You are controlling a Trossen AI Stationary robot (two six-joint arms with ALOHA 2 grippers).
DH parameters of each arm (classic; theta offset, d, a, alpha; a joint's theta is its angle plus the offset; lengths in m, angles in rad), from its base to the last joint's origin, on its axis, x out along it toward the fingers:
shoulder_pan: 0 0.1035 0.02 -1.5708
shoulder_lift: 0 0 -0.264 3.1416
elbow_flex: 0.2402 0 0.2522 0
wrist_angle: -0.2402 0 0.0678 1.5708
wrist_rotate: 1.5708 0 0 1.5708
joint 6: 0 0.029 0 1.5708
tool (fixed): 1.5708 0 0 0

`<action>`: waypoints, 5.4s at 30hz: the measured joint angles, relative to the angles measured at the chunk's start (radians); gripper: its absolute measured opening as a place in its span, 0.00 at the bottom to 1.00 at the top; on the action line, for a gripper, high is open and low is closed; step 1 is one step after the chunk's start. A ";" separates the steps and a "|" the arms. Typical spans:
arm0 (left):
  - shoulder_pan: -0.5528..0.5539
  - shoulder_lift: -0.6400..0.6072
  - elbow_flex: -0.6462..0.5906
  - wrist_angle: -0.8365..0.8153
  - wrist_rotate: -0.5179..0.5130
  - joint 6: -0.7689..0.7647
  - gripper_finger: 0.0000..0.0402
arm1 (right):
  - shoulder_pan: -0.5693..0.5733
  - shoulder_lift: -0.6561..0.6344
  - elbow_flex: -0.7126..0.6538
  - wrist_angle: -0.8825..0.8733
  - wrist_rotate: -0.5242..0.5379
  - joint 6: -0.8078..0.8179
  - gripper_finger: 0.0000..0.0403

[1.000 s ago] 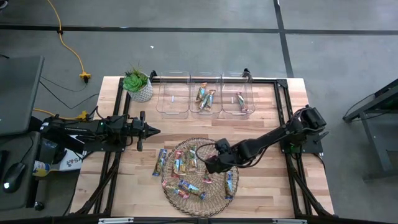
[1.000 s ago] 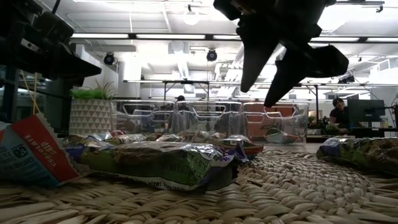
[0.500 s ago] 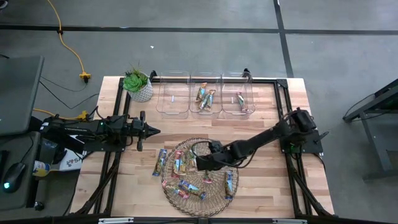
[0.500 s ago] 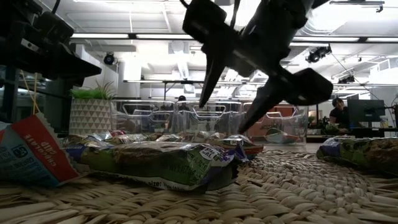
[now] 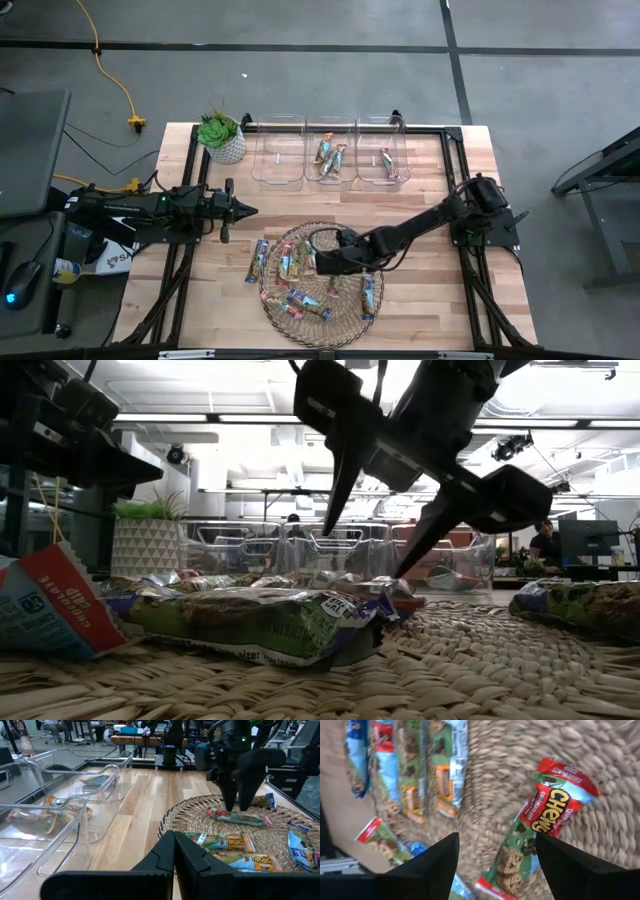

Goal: Pick and place Granola Bars by type
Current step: Put the red granola bar into the right transparent bin

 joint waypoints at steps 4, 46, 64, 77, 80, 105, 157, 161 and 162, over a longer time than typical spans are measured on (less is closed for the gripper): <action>0.000 0.000 0.000 0.000 0.000 0.000 0.00 | 0.001 -0.008 0.000 0.000 -0.004 0.000 0.62; 0.000 0.000 0.000 0.000 0.000 0.000 0.00 | -0.030 0.040 0.000 -0.030 -0.052 0.028 0.62; 0.000 0.000 0.000 0.000 0.000 0.000 0.00 | -0.061 0.096 0.005 0.046 -0.098 -0.012 0.62; 0.000 0.000 0.000 0.000 0.000 0.000 0.00 | -0.067 0.109 0.003 0.065 -0.104 -0.020 0.59; 0.000 0.000 0.000 0.000 0.000 0.000 0.00 | -0.068 0.110 0.003 0.060 -0.109 -0.027 0.54; 0.000 0.000 0.000 0.000 0.000 0.000 0.00 | -0.067 0.109 -0.001 0.056 -0.111 -0.033 0.23; 0.000 0.000 0.000 0.000 0.000 0.000 0.00 | -0.063 -0.415 0.000 0.327 0.300 -0.878 0.11; 0.000 0.000 0.000 0.000 0.000 0.000 0.00 | -0.065 -0.451 0.000 0.351 0.305 -1.026 0.11; 0.000 0.000 0.000 0.000 0.000 0.000 0.00 | -0.066 -0.460 0.000 0.358 0.307 -1.060 0.11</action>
